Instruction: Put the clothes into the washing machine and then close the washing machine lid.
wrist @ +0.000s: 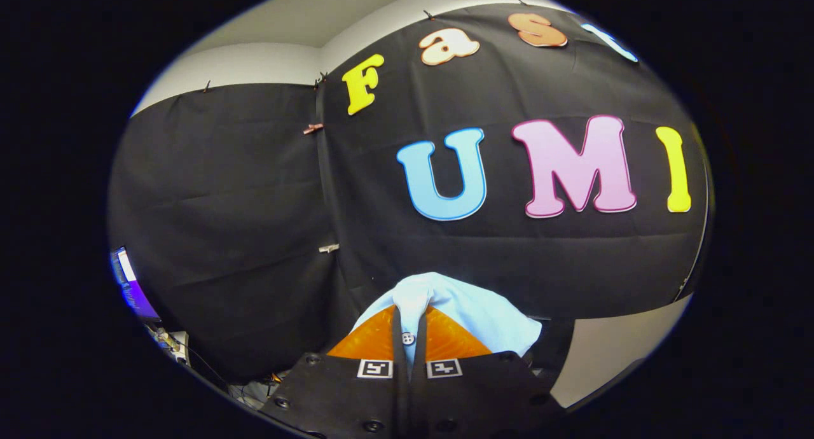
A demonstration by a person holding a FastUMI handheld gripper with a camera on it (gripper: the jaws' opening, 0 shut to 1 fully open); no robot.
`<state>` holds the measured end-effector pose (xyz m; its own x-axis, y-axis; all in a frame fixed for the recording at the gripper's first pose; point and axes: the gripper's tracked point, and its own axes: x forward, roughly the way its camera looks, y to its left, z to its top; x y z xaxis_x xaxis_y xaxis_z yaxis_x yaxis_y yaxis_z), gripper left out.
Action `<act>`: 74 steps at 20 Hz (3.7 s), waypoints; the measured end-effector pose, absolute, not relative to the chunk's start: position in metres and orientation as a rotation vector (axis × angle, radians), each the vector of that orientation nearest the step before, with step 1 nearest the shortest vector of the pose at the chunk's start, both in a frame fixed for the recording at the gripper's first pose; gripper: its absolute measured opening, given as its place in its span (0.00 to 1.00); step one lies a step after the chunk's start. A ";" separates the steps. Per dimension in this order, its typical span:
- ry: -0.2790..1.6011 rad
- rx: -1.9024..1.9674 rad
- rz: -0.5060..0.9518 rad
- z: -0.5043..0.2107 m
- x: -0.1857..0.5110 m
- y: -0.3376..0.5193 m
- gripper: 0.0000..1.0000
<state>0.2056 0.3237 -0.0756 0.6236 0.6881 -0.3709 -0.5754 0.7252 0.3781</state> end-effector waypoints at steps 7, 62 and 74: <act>0.722 0.170 0.781 -0.177 0.219 0.363 0.05; 0.476 0.204 0.315 -0.250 0.380 0.318 0.99; 0.549 0.100 0.221 -0.285 0.393 0.300 0.99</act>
<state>0.3929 0.2999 -0.2845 0.8302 0.2344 -0.5058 -0.1812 0.9715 0.1527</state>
